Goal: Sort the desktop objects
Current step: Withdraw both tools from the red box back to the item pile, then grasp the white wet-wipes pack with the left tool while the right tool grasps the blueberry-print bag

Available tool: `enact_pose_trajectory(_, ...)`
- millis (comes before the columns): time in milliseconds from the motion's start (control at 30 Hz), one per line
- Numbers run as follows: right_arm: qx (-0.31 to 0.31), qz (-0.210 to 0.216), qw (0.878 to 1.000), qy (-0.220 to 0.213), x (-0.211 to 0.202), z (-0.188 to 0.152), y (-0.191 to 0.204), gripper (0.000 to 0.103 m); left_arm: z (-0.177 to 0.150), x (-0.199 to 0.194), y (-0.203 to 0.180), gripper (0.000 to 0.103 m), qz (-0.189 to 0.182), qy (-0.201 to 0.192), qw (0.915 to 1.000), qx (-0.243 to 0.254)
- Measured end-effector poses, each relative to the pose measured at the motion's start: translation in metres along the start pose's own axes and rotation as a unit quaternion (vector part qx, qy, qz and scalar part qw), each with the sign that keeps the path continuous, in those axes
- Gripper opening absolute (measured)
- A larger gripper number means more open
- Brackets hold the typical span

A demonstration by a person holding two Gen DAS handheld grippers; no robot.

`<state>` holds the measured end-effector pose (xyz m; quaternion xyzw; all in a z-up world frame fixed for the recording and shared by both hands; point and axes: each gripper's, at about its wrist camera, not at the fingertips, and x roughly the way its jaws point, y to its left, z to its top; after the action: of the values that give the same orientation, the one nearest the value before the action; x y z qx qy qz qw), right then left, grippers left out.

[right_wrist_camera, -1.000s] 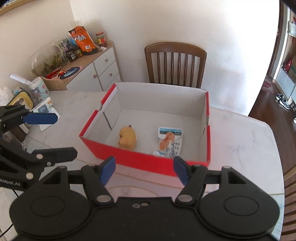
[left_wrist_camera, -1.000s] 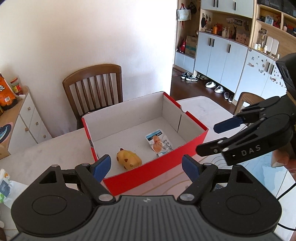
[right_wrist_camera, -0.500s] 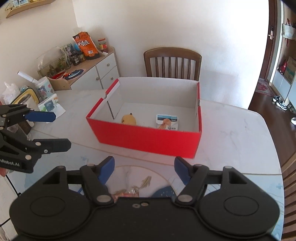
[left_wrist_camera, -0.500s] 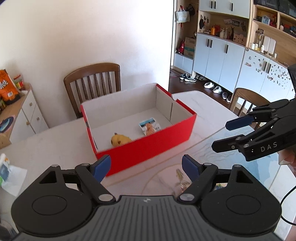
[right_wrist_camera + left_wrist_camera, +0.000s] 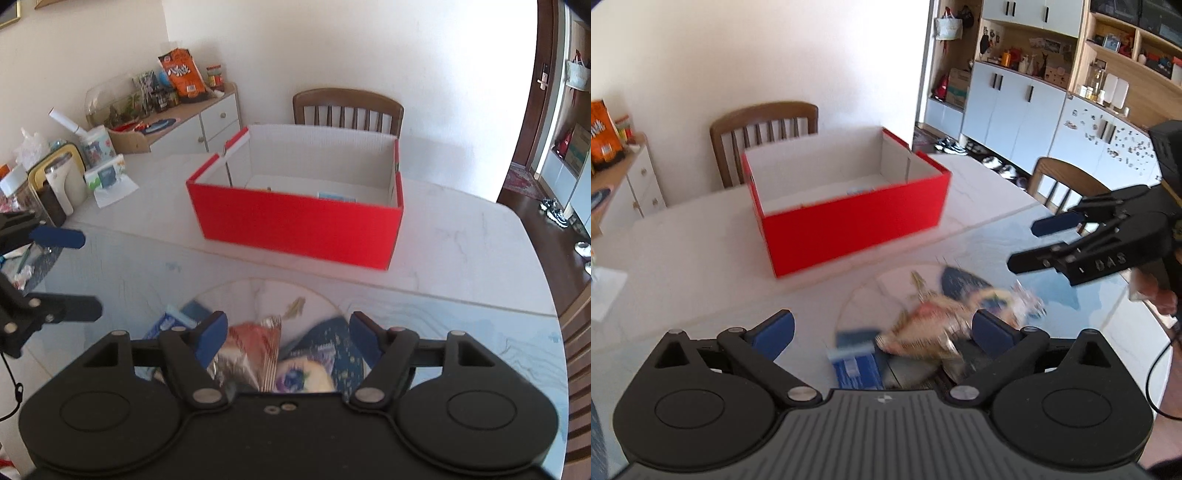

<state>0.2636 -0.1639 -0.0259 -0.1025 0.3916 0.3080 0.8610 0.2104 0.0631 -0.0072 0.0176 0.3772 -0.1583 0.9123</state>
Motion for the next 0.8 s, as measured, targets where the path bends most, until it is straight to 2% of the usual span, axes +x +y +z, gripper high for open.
enact_pose_trajectory(333,-0.001,-0.012,1.0,0.019,0.011,-0.024,0.004,0.073,-0.045,0.0,-0.017,0.103,-0.036,0.013,0.9993,0.004)
enact_pose_trajectory(800,0.013,-0.052,0.998,0.043,0.035,-0.05,0.001,0.073,-0.09,0.029,-0.036,0.103,-0.011,0.054,0.9979,0.034)
